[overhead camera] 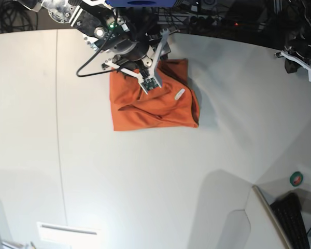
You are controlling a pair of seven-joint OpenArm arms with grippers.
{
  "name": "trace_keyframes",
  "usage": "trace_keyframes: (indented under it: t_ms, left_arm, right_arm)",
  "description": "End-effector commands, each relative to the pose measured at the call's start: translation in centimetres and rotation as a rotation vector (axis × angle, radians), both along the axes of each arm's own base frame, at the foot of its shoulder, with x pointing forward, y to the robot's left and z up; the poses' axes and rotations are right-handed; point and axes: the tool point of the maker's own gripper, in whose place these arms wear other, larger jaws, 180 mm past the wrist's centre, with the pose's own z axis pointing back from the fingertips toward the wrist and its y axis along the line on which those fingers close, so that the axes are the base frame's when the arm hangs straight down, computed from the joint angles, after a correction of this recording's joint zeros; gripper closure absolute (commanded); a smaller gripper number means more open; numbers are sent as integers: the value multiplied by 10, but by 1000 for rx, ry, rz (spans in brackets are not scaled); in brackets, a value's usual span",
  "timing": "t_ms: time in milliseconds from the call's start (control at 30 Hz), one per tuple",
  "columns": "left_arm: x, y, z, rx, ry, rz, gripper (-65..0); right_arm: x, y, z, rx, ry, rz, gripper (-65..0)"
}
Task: Layout the t-shirt on the table in an organized manner, then fold the t-shirt properly
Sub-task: 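Pat and smooth the folded shirt with the right gripper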
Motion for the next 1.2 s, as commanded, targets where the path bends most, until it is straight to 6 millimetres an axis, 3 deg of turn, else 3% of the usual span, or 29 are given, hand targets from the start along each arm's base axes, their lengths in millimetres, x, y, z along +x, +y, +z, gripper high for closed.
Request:
trace_keyframes:
  t_ms: [0, 167, 367, 600, 667, 767, 1067, 1167]
  left_arm:
    - [6, 8, 12, 22, -39, -8, 0]
    - [4, 12, 14, 29, -39, 2, 0]
    - [2, 12, 13, 29, -34, 2, 0]
    - [2, 11, 13, 29, -34, 1, 0]
    - [2, 11, 13, 29, -34, 1, 0]
    - [2, 11, 12, 28, -33, 2, 0]
    - [5, 11, 13, 28, -39, 0, 0]
    - [6, 12, 15, 34, -42, -3, 0]
  right_arm:
    - [13, 0, 5, -13, -70, -19, -281]
    - [16, 9, -2, -111, -167, -6, -336]
    - [9, 13, -10, -134, -161, -4, -336]
    - [22, 5, -19, -179, -175, -29, -332]
    - [22, 3, -22, -188, -171, -34, -272]
    - [22, 5, -21, -184, -172, -28, -12]
    - [22, 39, -3, -99, -173, -31, 0]
    - [21, 53, 3, -84, -205, 53, 0]
